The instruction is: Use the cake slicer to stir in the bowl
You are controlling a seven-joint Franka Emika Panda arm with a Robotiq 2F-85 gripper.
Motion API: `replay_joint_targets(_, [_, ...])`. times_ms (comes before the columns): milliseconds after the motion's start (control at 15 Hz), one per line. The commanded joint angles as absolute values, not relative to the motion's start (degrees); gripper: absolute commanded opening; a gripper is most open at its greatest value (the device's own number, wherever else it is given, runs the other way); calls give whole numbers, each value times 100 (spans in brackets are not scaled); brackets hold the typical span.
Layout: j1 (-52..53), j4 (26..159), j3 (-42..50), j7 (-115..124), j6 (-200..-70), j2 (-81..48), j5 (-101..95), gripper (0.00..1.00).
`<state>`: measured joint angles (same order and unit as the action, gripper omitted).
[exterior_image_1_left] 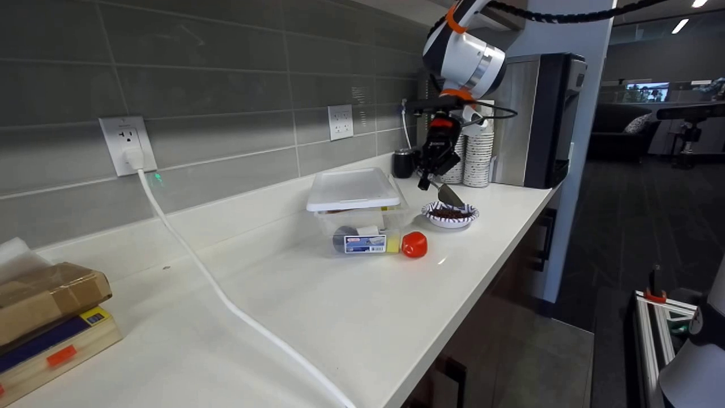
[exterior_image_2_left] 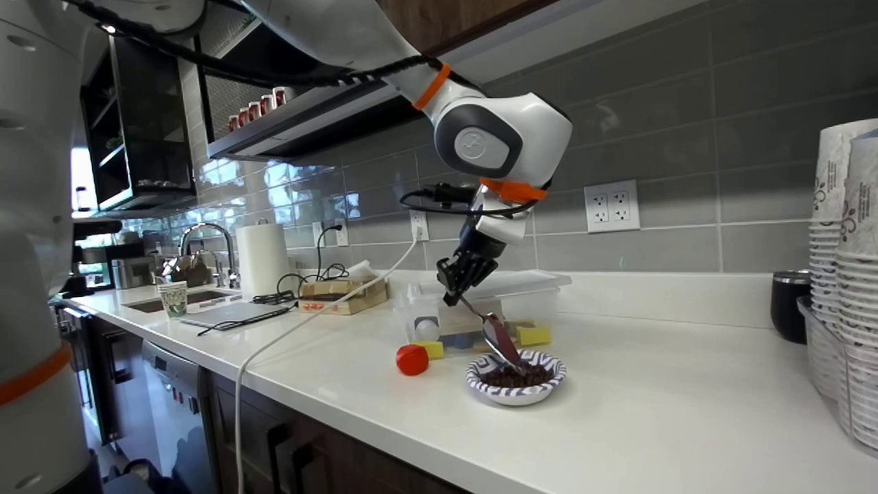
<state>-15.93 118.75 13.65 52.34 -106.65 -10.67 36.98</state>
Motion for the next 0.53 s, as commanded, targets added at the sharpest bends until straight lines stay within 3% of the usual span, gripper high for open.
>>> replay_joint_targets(0, [-1577, 12082, 1394, 4975, -10512, -990, 4026, 1])
replay_joint_targets(467, [-1493, 12325, 1344, 4606, -10530, -1008, 4345, 1])
